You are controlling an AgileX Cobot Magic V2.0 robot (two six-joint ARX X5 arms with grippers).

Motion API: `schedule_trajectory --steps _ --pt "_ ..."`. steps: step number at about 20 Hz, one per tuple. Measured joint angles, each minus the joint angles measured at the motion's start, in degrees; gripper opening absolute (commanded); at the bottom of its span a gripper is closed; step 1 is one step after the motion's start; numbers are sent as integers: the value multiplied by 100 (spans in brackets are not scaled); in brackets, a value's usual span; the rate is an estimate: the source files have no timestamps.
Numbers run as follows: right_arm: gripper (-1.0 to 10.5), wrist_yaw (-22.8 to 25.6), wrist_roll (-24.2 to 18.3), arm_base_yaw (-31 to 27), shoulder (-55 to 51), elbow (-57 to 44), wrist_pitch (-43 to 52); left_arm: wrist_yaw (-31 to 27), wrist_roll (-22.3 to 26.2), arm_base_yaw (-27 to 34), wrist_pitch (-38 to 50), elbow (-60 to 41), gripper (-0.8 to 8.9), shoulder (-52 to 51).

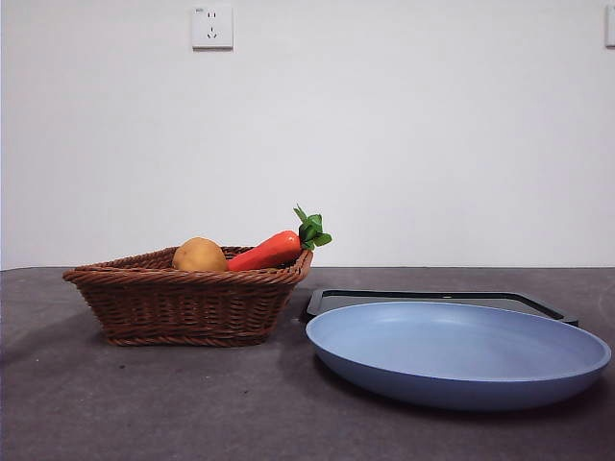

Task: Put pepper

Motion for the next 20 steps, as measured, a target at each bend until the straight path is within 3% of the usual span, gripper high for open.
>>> schedule_trajectory --steps 5,11,14,20 --pt "5 -2 396 2 203 470 -11 404 -463 0 -280 205 7 7" --pt "5 -247 424 2 815 1357 -66 450 -570 0 -627 994 7 131" --pt "5 -457 258 2 1305 1952 -463 651 -588 0 -990 1440 7 507" --pt "5 -1051 -546 2 2330 3239 -1845 1342 -245 0 -1639 2542 7 1661"
